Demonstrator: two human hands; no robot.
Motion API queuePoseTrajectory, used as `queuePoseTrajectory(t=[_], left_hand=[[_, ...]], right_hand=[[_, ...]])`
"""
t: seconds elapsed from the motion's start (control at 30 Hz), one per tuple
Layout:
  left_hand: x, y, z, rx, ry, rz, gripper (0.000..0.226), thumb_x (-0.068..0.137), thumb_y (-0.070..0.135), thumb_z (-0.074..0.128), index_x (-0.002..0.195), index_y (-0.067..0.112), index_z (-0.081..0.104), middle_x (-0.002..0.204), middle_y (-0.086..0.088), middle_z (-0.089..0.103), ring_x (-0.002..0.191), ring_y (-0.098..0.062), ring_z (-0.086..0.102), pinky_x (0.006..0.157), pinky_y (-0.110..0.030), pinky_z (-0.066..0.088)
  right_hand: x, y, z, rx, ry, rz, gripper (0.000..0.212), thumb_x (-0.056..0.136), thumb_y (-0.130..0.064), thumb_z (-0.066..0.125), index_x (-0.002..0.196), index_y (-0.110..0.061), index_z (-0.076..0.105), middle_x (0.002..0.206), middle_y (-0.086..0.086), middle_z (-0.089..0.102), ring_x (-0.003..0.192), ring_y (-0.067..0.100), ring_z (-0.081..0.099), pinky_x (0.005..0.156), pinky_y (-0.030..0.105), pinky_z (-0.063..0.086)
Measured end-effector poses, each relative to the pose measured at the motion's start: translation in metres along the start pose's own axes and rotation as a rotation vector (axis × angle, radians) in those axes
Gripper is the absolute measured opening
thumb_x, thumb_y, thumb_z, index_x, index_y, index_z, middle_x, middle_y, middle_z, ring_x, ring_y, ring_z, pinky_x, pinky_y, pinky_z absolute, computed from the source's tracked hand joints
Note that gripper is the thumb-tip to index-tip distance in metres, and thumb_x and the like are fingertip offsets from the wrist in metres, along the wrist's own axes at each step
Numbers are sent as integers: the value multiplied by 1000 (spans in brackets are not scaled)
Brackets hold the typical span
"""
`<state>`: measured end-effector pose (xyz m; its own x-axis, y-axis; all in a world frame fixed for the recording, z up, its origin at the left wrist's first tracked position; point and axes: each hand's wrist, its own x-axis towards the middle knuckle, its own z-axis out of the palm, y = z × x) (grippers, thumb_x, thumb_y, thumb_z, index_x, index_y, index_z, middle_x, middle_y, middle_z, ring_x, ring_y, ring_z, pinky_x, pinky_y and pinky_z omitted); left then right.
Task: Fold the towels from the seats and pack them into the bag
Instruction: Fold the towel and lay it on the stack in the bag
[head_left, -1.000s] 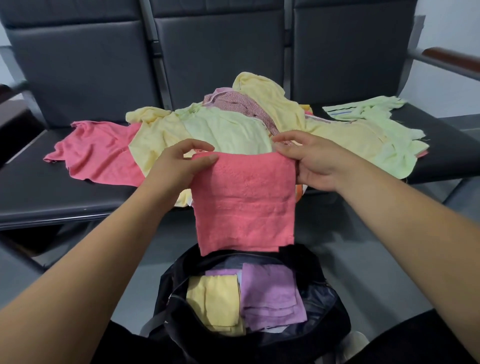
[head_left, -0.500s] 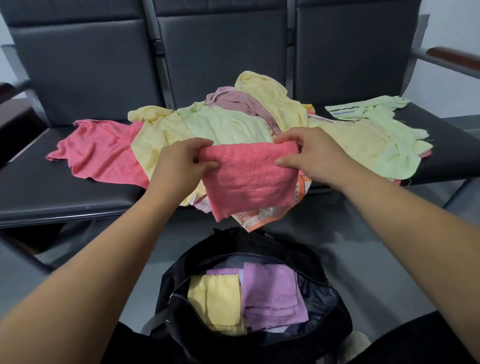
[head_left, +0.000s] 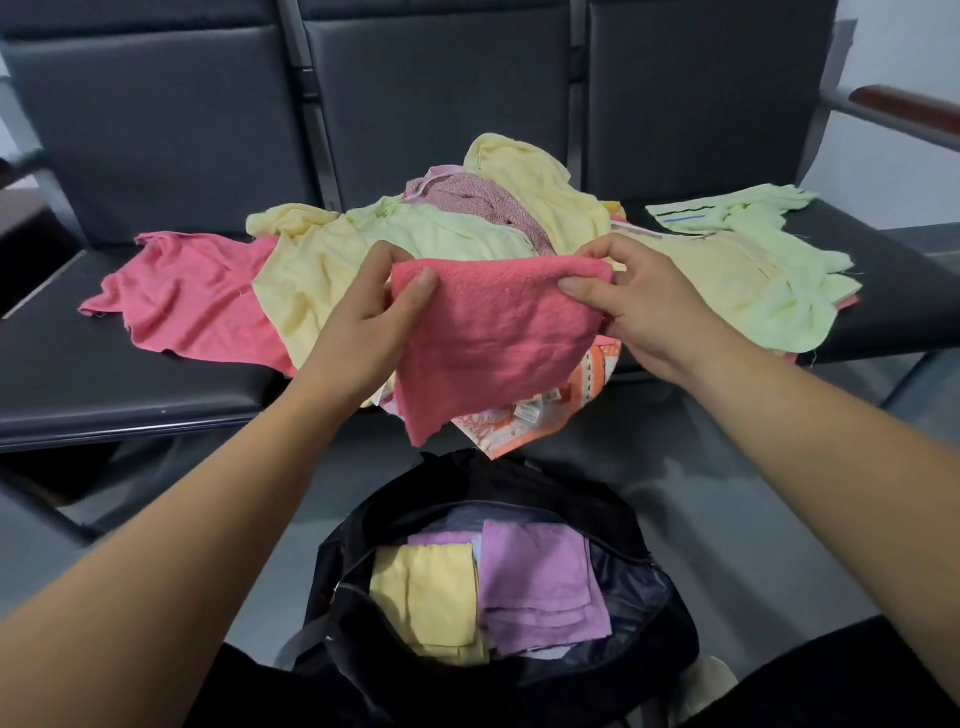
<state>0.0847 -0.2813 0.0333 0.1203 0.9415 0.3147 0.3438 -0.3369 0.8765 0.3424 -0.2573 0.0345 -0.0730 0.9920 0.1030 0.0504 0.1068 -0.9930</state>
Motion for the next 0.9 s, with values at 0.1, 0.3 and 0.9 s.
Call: queuePoseTrajectory(t=[0.1, 0.3, 0.9], left_hand=[[-1, 1, 7, 170, 80, -5, 30, 105, 43, 47, 106, 13, 44, 86, -1, 51, 73, -7, 47, 65, -28, 41], [-12, -33, 26, 262, 8, -156, 31, 105, 39, 47, 112, 13, 60, 97, 6, 63, 90, -11, 58, 77, -21, 45], [-91, -232, 156, 306, -426, -873, 40, 106, 33, 46, 121, -1, 60, 125, -23, 63, 117, -39, 60, 97, -42, 52]], right_hand=[[1, 4, 4, 29, 20, 1, 13, 96, -6, 65, 98, -19, 64, 92, 9, 70, 81, 19, 69, 76, 38, 59], [-7, 50, 4, -193, 50, 98, 17, 102, -11, 58, 118, -16, 62, 116, 9, 66, 91, 19, 68, 90, 44, 58], [-56, 310, 17, -672, -236, 1005, 20, 97, -10, 57, 109, 4, 66, 88, 14, 66, 76, 25, 67, 71, 36, 59]])
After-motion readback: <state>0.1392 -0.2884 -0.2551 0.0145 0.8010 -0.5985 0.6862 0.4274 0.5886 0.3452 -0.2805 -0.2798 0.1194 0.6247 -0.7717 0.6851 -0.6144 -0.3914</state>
